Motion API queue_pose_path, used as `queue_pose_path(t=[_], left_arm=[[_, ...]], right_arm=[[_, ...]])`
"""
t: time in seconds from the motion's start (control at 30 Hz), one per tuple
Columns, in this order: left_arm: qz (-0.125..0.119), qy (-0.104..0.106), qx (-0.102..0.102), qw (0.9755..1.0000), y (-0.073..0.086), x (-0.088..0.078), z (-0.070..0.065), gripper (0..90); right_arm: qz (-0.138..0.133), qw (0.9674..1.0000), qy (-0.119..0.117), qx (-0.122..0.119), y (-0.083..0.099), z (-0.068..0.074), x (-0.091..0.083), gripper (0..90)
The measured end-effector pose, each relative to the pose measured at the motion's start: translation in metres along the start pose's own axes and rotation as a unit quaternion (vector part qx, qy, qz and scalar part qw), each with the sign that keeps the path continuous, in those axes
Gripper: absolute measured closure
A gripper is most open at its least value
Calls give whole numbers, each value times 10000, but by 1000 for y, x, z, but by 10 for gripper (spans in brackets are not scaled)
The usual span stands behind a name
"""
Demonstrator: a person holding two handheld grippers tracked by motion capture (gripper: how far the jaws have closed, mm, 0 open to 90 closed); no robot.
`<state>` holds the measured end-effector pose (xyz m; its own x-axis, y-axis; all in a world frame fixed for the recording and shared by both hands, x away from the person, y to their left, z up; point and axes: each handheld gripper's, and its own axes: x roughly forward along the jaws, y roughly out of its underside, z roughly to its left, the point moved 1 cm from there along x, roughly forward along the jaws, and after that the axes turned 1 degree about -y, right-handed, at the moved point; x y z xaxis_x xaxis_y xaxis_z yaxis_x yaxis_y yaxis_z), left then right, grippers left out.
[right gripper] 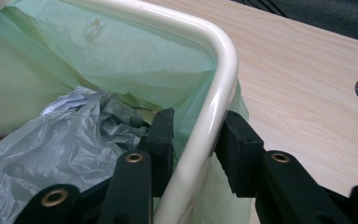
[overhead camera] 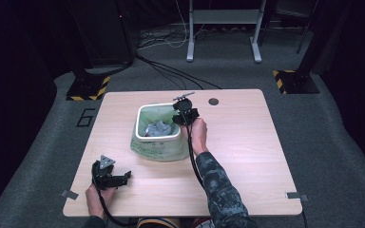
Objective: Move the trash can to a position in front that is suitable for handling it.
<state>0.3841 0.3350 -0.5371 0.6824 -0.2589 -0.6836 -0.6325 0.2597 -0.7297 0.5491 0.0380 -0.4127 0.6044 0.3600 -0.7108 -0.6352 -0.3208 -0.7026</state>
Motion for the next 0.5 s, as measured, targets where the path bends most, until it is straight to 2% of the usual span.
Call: queue_pose_path(t=[0.5], left_arm=[[7,-8,-45,10000,0,0,0,80]], right_arm=[[8,9999,147,85,10,-25,-12,665]])
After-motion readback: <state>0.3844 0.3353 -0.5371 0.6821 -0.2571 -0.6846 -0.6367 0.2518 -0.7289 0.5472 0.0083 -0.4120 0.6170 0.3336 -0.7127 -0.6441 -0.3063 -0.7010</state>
